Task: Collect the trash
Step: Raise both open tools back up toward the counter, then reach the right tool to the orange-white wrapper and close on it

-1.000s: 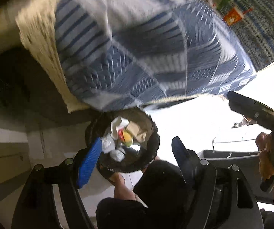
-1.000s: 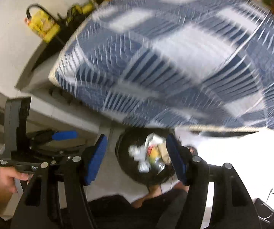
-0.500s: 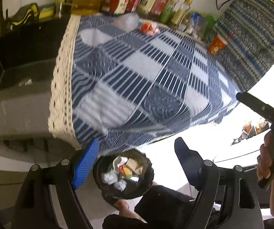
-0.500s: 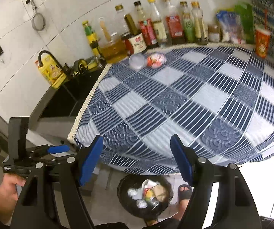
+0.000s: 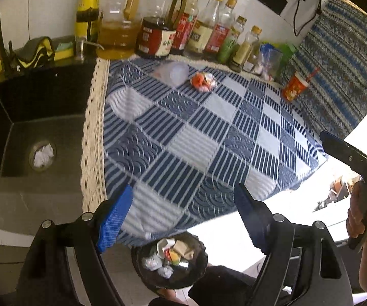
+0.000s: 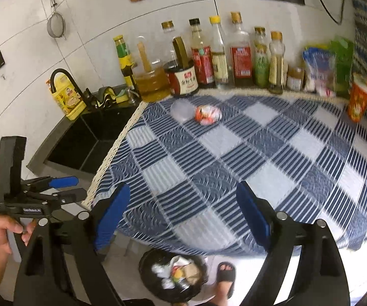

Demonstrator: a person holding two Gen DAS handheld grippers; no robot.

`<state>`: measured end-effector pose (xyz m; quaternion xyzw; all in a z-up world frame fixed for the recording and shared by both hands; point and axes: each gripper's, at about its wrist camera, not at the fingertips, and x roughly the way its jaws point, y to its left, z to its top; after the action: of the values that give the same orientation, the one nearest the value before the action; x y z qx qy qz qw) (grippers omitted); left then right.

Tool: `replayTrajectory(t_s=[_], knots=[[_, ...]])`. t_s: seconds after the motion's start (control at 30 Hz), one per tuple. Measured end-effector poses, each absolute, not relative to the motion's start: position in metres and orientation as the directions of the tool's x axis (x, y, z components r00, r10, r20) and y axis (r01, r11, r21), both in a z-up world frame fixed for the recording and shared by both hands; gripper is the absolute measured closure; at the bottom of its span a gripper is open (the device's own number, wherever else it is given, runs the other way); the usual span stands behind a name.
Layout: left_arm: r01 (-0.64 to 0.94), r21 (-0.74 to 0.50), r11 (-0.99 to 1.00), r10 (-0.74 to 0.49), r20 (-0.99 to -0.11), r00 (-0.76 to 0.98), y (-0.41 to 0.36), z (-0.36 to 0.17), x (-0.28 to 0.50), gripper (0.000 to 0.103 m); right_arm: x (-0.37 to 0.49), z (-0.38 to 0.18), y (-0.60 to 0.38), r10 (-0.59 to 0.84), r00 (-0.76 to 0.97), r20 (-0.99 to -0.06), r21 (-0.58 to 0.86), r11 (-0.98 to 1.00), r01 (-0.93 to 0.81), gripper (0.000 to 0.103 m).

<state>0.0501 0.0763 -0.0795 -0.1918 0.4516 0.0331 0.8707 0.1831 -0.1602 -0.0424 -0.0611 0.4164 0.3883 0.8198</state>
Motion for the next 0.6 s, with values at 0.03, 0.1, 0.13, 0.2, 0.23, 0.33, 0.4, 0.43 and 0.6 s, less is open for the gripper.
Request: replayTrajectory(t_s=[0.03, 0.1, 0.13, 0.2, 0.23, 0.33, 0.4, 0.43, 0.6], knots=[[-0.235, -0.303, 0.924, -0.112, -0.799, 0.591, 0.077, -0.078, 0.055, 0.024, 0.189, -0.042, -0.159, 0.585, 0.351, -0.731, 0.222, 0.691, -0.688, 0.019], [-0.246, -0.296, 0.923, -0.096, -0.797, 0.597, 0.079, -0.072, 0.067, 0.024, 0.205, -0.042, -0.154, 0.59, 0.335, -0.735, 0.227, 0.679, -0.698, 0.019], [-0.249, -0.295, 0.923, -0.092, -0.795, 0.599, 0.08, -0.071, 0.071, 0.024, 0.211, -0.042, -0.151, 0.592, 0.329, -0.736, 0.226, 0.673, -0.704, 0.019], [-0.263, -0.291, 0.92, -0.079, -0.795, 0.602, 0.081, -0.068, 0.083, 0.024, 0.224, -0.044, -0.145, 0.592, 0.317, -0.742, 0.219, 0.66, -0.719, 0.019], [-0.27, -0.289, 0.918, -0.073, -0.795, 0.602, 0.082, -0.067, 0.087, 0.024, 0.229, -0.044, -0.143, 0.597, 0.309, -0.741, 0.222, 0.651, -0.725, 0.019], [-0.287, -0.283, 0.915, -0.058, -0.797, 0.601, 0.084, -0.065, 0.104, 0.024, 0.248, -0.049, -0.138, 0.609, 0.288, -0.739, 0.242, 0.639, -0.73, 0.019], [-0.299, -0.281, 0.912, -0.05, -0.799, 0.599, 0.085, -0.064, 0.116, 0.024, 0.26, -0.053, -0.134, 0.616, 0.266, -0.742, 0.257, 0.627, -0.735, 0.019], [-0.306, -0.283, 0.909, -0.048, -0.801, 0.597, 0.086, -0.064, 0.121, 0.024, 0.266, -0.055, -0.132, 0.618, 0.257, -0.743, 0.262, 0.622, -0.738, 0.019], [-0.332, -0.278, 0.901, -0.036, -0.813, 0.581, 0.088, -0.067, 0.145, 0.024, 0.291, -0.067, -0.122, 0.624, 0.216, -0.751, 0.277, 0.595, -0.754, 0.019]])
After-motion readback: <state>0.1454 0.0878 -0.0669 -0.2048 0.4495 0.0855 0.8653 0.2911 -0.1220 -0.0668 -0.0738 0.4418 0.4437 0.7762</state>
